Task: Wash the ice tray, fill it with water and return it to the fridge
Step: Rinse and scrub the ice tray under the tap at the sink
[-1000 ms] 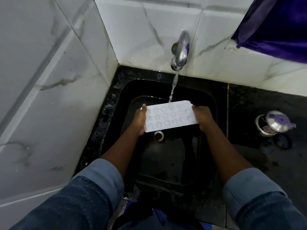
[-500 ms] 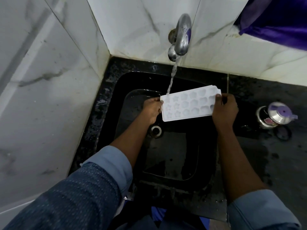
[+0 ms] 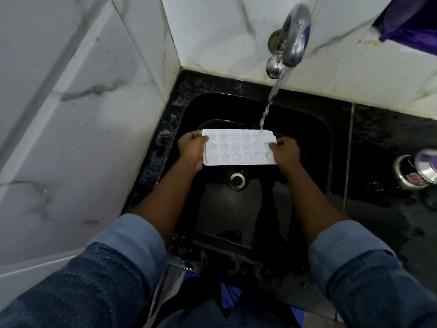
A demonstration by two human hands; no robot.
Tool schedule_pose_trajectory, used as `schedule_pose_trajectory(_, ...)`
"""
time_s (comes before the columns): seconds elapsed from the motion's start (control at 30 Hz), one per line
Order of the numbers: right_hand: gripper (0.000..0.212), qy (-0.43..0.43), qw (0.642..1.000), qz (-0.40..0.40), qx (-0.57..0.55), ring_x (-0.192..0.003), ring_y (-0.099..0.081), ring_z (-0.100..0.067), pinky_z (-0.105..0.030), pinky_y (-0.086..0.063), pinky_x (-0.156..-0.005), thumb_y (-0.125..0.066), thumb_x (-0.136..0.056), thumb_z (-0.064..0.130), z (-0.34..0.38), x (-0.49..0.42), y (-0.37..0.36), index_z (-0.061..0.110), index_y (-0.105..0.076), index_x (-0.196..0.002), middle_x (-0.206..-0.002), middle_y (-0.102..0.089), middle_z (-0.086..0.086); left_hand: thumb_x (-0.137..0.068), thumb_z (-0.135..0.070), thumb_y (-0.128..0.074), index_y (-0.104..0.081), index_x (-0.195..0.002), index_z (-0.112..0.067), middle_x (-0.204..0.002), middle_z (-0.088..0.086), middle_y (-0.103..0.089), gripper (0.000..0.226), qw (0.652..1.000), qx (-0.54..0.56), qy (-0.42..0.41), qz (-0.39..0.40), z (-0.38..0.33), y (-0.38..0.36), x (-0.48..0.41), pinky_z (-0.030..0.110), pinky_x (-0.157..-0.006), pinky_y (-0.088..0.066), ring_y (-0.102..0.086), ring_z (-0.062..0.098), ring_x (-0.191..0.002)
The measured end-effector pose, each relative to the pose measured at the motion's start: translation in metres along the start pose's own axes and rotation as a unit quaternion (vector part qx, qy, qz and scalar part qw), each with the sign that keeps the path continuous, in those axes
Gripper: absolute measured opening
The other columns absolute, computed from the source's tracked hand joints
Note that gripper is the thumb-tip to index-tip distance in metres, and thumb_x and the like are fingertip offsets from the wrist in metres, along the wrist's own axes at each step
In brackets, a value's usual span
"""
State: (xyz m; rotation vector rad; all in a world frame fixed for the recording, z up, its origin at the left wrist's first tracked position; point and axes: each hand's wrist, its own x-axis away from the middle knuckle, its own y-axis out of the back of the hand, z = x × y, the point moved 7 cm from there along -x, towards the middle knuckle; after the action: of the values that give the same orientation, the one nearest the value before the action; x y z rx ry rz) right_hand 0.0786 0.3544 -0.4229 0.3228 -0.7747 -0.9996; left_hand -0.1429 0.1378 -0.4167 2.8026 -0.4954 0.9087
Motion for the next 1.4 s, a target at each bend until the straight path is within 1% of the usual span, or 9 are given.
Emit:
schedule_pose_trajectory(0.3, 0.027, 0.011, 0.999, 0.052, 0.011, -0.091, -0.069, -0.030, -0.030, -0.043, -0.072, -0.082, -0.086, 0.033, 0.014, -0.011, -0.051, 0.014, -0.064, -0.080, -0.085, -0.068, -0.007, -0.094, 0.003, -0.068, -0.072, -0.116, -0.003, -0.109, 0.015, -0.076, 0.024, 0.999, 0.002, -0.016, -0.033, -0.011, 0.044, 0.000, 0.046, -0.077, -0.066, -0.076, 0.031, -0.092)
schedule_pose_trajectory(0.4, 0.027, 0.018, 0.997, 0.046, 0.062, -0.104, -0.070, -0.032, -0.031, -0.047, -0.079, -0.078, -0.089, 0.031, 0.017, -0.011, -0.046, 0.007, -0.071, -0.101, -0.103, -0.073, -0.014, -0.096, 0.004, -0.067, -0.070, -0.118, 0.001, -0.104, 0.016, -0.075, 0.022, 0.999, -0.032, 0.005, -0.009, -0.002, 0.039, 0.005, 0.038, -0.062, -0.065, -0.076, 0.030, -0.086)
schedule_pose_trajectory(0.57, 0.025, 0.015, 1.000, 0.003, 0.008, -0.079, -0.068, -0.023, -0.023, -0.052, -0.069, -0.078, -0.086, 0.020, 0.009, -0.010, -0.020, 0.022, -0.056, -0.072, -0.074, -0.062, 0.003, -0.100, 0.005, -0.056, -0.065, -0.112, 0.001, -0.106, 0.022, -0.072, 0.016, 0.995, -0.074, 0.058, 0.015, 0.027, 0.020, 0.008, 0.040, -0.065, -0.063, -0.072, 0.034, -0.083)
schedule_pose_trajectory(0.7, 0.010, 0.012, 0.995, -0.020, -0.092, -0.067, -0.064, -0.009, -0.017, -0.051, -0.058, -0.073, -0.089, 0.010, -0.003, -0.006, 0.000, 0.016, -0.067, -0.095, -0.085, -0.069, 0.000, -0.101, -0.003, -0.045, -0.068, -0.105, -0.004, -0.095, 0.015, -0.072, 0.023, 0.996, -0.035, 0.077, 0.001, 0.035, 0.001, 0.018, 0.027, -0.048, -0.057, -0.069, 0.026, -0.071)
schedule_pose_trajectory(0.87, 0.033, -0.025, 0.977, -0.002, -0.211, -0.103, -0.068, -0.023, -0.033, -0.051, -0.085, -0.067, -0.092, 0.029, -0.019, -0.007, 0.002, 0.008, -0.069, -0.117, -0.114, -0.074, -0.009, -0.090, -0.045, -0.063, -0.074, -0.102, -0.005, -0.106, 0.017, -0.078, 0.043, 0.998, -0.017, 0.048, -0.029, 0.052, -0.016, -0.003, 0.053, -0.093, -0.062, -0.075, 0.037, -0.100)
schedule_pose_trajectory(1.07, 0.029, -0.059, 0.950, -0.017, -0.307, -0.069, -0.054, -0.011, -0.024, -0.046, -0.057, -0.066, -0.097, 0.047, -0.025, 0.004, -0.010, 0.022, -0.052, -0.101, -0.087, -0.059, -0.003, -0.097, -0.001, -0.070, -0.070, -0.095, -0.009, -0.081, 0.003, -0.069, 0.008, 0.997, 0.047, 0.026, -0.050, 0.033, -0.026, 0.027, 0.023, -0.063, -0.059, -0.065, 0.015, -0.072)
schedule_pose_trajectory(1.2, 0.032, -0.098, 0.911, -0.039, -0.398, -0.065, -0.061, -0.019, -0.035, -0.052, -0.063, -0.072, -0.086, 0.010, -0.034, -0.003, -0.014, 0.011, -0.050, -0.110, -0.082, -0.060, -0.011, -0.086, 0.020, -0.061, -0.062, -0.088, -0.017, -0.089, 0.009, -0.067, 0.037, 0.988, 0.130, 0.072, -0.045, 0.040, -0.031, 0.026, 0.040, -0.078, -0.057, -0.063, 0.026, -0.080)
schedule_pose_trajectory(1.33, 0.028, -0.103, 0.859, -0.034, -0.500, -0.083, -0.067, -0.026, -0.041, -0.057, -0.079, -0.055, -0.084, -0.012, -0.025, 0.005, -0.003, 0.013, -0.051, -0.096, -0.095, -0.065, -0.011, -0.085, 0.025, -0.050, -0.062, -0.096, -0.007, -0.090, 0.017, -0.064, 0.035, 0.983, 0.113, 0.144, -0.015, 0.045, -0.036, 0.031, 0.032, -0.057, -0.054, -0.062, 0.027, -0.073)
schedule_pose_trajectory(1.4, 0.025, -0.113, 0.846, -0.016, -0.521, -0.093, -0.064, -0.032, -0.043, -0.054, -0.083, -0.056, -0.076, -0.008, -0.025, 0.008, 0.003, 0.015, -0.054, -0.088, -0.097, -0.064, -0.010, -0.087, 0.025, -0.040, -0.063, -0.119, 0.008, -0.112, 0.023, -0.071, 0.043, 0.976, 0.124, 0.176, 0.038, 0.045, -0.041, 0.034, 0.032, -0.057, -0.061, -0.071, 0.036, -0.100)
